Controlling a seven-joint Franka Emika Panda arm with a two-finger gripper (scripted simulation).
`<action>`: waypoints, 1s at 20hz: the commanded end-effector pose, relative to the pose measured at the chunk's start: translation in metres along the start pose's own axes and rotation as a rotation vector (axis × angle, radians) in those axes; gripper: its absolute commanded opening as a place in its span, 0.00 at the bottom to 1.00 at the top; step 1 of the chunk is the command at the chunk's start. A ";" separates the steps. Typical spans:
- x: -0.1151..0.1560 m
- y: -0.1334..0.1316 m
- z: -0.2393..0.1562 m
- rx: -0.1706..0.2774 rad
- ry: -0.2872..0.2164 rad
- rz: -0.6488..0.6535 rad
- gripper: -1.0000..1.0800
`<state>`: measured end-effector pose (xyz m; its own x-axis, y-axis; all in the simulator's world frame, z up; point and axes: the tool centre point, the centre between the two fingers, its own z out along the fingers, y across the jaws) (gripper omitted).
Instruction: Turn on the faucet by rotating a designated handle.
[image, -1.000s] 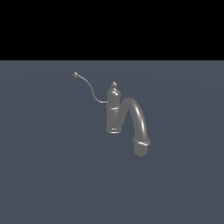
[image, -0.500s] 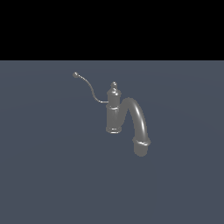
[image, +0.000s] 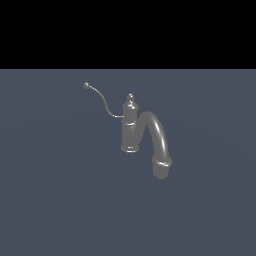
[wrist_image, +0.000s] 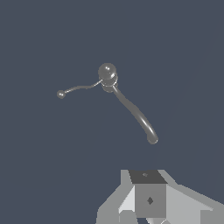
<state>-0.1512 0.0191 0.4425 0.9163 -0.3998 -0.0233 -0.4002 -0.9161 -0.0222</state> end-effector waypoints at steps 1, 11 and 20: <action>0.011 -0.010 0.008 0.006 -0.003 0.058 0.00; 0.051 -0.049 0.045 0.015 -0.012 0.287 0.00; 0.083 -0.085 0.086 0.013 -0.013 0.496 0.00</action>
<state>-0.0494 0.0622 0.3635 0.6432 -0.7643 -0.0467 -0.7656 -0.6431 -0.0192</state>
